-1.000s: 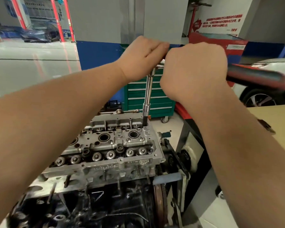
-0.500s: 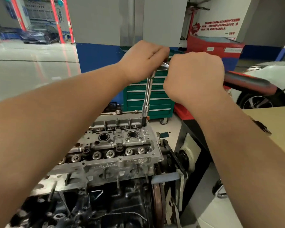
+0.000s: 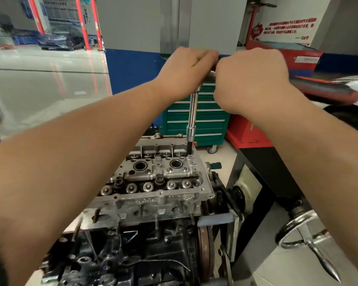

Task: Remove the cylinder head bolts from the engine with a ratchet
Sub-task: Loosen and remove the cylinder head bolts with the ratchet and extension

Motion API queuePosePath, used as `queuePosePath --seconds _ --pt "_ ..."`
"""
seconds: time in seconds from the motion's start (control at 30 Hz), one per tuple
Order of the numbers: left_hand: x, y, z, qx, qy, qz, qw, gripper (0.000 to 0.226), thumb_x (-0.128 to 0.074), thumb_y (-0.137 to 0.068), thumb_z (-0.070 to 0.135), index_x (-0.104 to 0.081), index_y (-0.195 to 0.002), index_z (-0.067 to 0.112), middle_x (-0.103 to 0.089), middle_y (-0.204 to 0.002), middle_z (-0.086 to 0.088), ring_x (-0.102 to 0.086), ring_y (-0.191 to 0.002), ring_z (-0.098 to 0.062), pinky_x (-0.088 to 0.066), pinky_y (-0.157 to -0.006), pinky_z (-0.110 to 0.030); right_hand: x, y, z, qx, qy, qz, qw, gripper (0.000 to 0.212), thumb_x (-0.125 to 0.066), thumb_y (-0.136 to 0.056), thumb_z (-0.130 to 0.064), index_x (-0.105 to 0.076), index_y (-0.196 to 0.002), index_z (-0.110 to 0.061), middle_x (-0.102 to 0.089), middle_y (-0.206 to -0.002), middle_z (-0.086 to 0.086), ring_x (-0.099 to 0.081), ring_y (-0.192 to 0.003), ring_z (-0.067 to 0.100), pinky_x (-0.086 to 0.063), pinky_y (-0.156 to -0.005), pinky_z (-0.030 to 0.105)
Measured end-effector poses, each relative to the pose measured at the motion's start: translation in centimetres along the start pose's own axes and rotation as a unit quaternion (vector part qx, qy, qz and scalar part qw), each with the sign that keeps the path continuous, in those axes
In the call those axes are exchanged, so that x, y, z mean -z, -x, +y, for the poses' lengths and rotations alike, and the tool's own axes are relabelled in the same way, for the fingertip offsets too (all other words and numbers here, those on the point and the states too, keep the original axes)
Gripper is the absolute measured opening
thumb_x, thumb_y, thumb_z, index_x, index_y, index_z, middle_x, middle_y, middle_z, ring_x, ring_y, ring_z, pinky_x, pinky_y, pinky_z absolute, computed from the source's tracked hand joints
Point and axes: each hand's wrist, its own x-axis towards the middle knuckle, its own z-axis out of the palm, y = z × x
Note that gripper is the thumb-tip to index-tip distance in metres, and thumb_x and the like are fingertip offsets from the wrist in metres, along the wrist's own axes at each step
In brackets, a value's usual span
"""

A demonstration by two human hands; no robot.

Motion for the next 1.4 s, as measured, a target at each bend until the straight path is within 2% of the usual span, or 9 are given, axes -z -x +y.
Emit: queuePosePath --seconds 0.17,0.27,0.43,0.57,0.67,0.9,1.0,1.13,1.4 --pt "-2.2 0.2 3.0 0.020 -0.420 0.068 0.905 0.028 -0.037 -0.102 0.017 -0.052 -0.079 0.019 -0.043 -0.072 -0.006 -0.046 -0.073 -0.030 -0.027 -0.053 -0.035 -2.7 -1.8 0.4 0.010 -0.248 -0.079 0.965 0.008 -0.052 -0.095 -0.017 -0.059 -0.094 -0.021 -0.068 -0.101 0.018 -0.061 -0.098 0.043 -0.041 -0.081 0.044" --pt "-2.5 -0.4 2.6 0.050 -0.340 0.089 0.935 0.040 -0.037 -0.104 0.023 -0.046 -0.065 0.017 -0.045 -0.068 0.000 -0.048 -0.073 -0.028 -0.024 -0.052 -0.035 -2.7 -1.8 0.6 -0.004 -0.191 -0.087 0.978 0.010 -0.054 -0.094 -0.015 -0.063 -0.093 -0.012 -0.064 -0.086 0.015 -0.059 -0.080 0.041 -0.040 -0.071 0.042" --pt "-0.2 0.5 0.2 -0.013 0.024 0.024 0.999 0.049 -0.042 -0.109 0.016 -0.038 -0.060 0.021 -0.043 -0.062 -0.013 -0.040 -0.064 -0.023 -0.037 -0.065 -0.042 0.2 -0.2 -0.1 0.000 -0.003 0.051 0.999 0.050 -0.070 -0.065 -0.024 -0.022 -0.053 -0.021 -0.015 -0.047 -0.001 -0.011 -0.041 0.014 -0.014 -0.049 0.023" --pt "-1.3 -0.3 1.7 0.032 -0.307 0.062 0.949 0.044 -0.037 -0.107 0.022 -0.038 -0.064 0.017 -0.047 -0.066 -0.012 -0.051 -0.067 -0.033 -0.036 -0.056 -0.042 -2.5 -2.4 0.1 -0.002 -0.139 -0.067 0.988 0.011 -0.055 -0.092 -0.018 -0.052 -0.082 -0.017 -0.050 -0.070 0.009 -0.057 -0.073 0.036 -0.036 -0.064 0.038" --pt "-1.9 0.5 3.6 0.039 -0.442 0.054 0.894 0.034 -0.038 -0.102 0.014 -0.038 -0.068 0.022 -0.035 -0.066 -0.003 -0.038 -0.057 -0.027 -0.025 -0.053 -0.032 -2.7 -3.3 -0.5 0.030 -0.243 -0.114 0.963 0.010 -0.054 -0.092 -0.007 -0.061 -0.095 -0.013 -0.067 -0.104 0.021 -0.062 -0.101 0.044 -0.044 -0.079 0.042" --pt "0.7 0.6 0.4 -0.023 -0.022 -0.039 0.999 0.046 -0.040 -0.112 0.019 -0.044 -0.067 0.019 -0.044 -0.062 -0.001 -0.041 -0.060 -0.012 -0.036 -0.062 -0.035 -1.2 -0.8 0.6 0.020 0.023 -0.038 0.999 0.034 -0.060 -0.084 -0.032 -0.039 -0.061 -0.018 -0.035 -0.054 0.003 -0.031 -0.046 0.021 -0.033 -0.050 0.033" --pt "-0.5 0.1 1.7 -0.021 -0.210 -0.018 0.977 0.040 -0.037 -0.110 0.018 -0.047 -0.072 0.017 -0.044 -0.065 0.001 -0.045 -0.065 -0.019 -0.037 -0.059 -0.040 -2.5 -1.5 1.4 -0.003 -0.051 -0.044 0.998 0.030 -0.058 -0.089 -0.028 -0.041 -0.066 -0.019 -0.041 -0.061 0.005 -0.039 -0.052 0.027 -0.026 -0.049 0.031" --pt "-1.9 0.4 4.0 0.031 -0.439 0.017 0.898 0.033 -0.039 -0.101 0.010 -0.039 -0.068 0.012 -0.036 -0.066 -0.004 -0.037 -0.057 -0.026 -0.027 -0.052 -0.033 -3.0 -2.3 0.6 0.023 -0.260 -0.073 0.963 0.011 -0.054 -0.095 -0.006 -0.063 -0.101 -0.008 -0.066 -0.104 0.024 -0.061 -0.101 0.046 -0.043 -0.080 0.046" --pt "0.9 -0.8 -0.3 -0.043 -0.096 -0.070 0.992 0.048 -0.036 -0.113 0.032 -0.045 -0.066 0.025 -0.042 -0.059 0.008 -0.040 -0.054 -0.006 -0.033 -0.056 -0.026 -0.8 -0.1 1.6 0.007 0.013 -0.054 0.998 0.030 -0.062 -0.089 -0.023 -0.038 -0.071 -0.018 -0.037 -0.060 0.004 -0.032 -0.049 0.023 -0.021 -0.046 0.030"
